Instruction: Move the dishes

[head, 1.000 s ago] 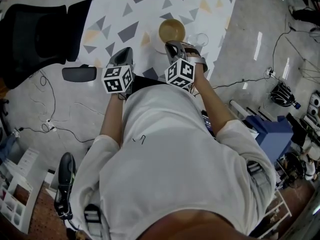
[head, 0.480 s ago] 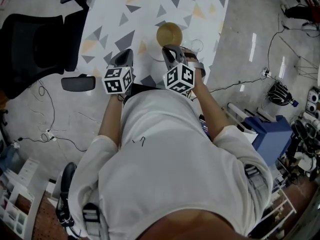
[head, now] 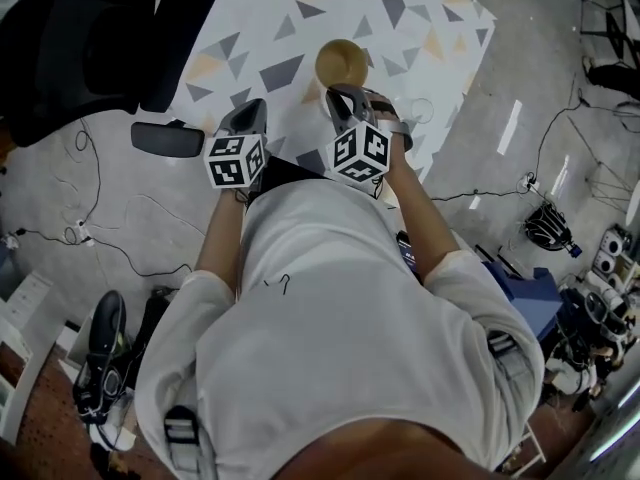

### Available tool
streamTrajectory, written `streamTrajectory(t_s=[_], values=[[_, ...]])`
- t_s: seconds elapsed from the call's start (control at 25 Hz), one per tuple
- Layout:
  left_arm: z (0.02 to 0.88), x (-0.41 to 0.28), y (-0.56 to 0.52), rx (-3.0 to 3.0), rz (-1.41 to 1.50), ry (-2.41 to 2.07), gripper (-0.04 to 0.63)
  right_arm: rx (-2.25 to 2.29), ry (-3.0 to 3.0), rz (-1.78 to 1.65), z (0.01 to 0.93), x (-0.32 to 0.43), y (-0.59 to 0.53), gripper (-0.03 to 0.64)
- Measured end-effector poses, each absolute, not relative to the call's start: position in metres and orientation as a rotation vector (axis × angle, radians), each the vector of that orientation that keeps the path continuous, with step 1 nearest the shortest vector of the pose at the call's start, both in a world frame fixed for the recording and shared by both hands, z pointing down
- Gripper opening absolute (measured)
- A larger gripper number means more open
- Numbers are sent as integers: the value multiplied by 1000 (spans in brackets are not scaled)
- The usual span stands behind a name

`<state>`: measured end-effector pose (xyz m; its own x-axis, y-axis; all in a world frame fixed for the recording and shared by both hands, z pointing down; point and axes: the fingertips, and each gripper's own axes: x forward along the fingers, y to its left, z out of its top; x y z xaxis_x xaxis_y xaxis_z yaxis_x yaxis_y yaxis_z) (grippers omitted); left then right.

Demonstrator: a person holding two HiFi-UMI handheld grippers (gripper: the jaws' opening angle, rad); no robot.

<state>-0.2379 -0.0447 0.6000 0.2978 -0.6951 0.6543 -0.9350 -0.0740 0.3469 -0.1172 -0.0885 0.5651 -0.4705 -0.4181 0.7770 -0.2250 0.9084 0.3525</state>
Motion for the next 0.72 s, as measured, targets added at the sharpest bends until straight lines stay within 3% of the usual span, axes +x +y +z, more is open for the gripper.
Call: streamTrajectory(t_s=[0.72], values=[[613, -318, -6, 1645, 362, -1590, 20, 234, -1964, -448, 604, -200, -113, 21]])
